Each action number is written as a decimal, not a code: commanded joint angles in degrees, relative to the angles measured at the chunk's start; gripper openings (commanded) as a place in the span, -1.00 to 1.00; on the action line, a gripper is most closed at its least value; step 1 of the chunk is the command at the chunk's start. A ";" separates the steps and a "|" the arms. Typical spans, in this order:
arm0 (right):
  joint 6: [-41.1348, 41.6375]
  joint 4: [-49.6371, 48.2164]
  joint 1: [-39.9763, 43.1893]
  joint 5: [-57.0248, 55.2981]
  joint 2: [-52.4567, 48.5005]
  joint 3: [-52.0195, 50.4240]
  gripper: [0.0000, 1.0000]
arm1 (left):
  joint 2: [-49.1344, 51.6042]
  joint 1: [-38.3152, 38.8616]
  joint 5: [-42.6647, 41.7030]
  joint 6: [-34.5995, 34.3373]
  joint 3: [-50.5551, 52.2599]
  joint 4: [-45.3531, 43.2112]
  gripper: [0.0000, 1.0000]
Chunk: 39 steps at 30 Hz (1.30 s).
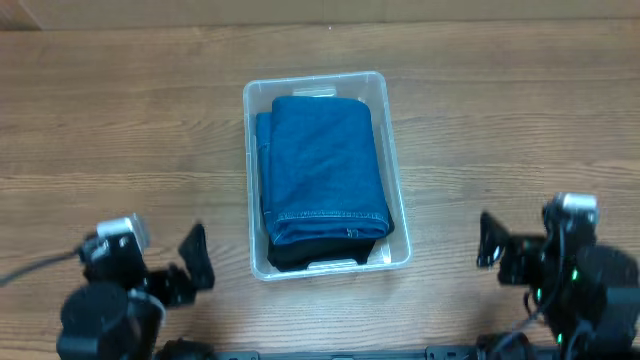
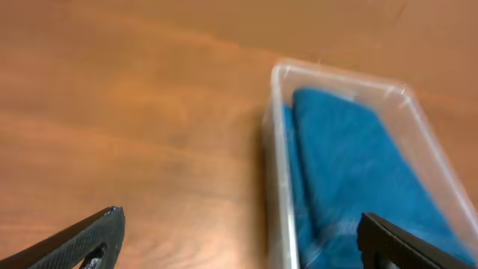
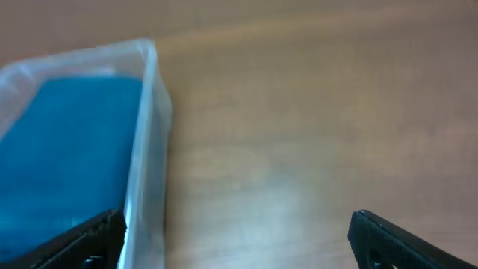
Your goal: Pack container
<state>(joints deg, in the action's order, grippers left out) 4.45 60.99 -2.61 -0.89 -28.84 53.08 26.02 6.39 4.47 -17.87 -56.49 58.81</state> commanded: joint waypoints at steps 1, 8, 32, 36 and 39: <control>0.28 7.52 0.22 -0.76 3.50 -0.98 1.00 | -5.16 0.33 0.57 0.07 1.09 8.07 1.00; 0.28 7.13 0.22 -0.76 3.32 -1.05 1.00 | -5.25 0.33 0.83 -0.52 1.29 13.64 1.00; -0.33 -51.63 0.44 0.94 28.57 -50.29 1.00 | -5.25 0.33 0.83 -0.52 1.29 13.62 1.00; -0.11 -52.57 0.44 0.94 27.47 -50.86 1.00 | -5.25 0.33 0.83 -0.52 1.29 13.64 1.00; -0.13 -52.57 0.44 0.94 27.47 -50.86 1.00 | -5.25 0.33 0.83 -0.52 1.29 13.64 1.00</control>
<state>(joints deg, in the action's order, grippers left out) 4.27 8.75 -2.28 0.78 -1.61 1.89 20.80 6.39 4.93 -18.04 -55.33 72.64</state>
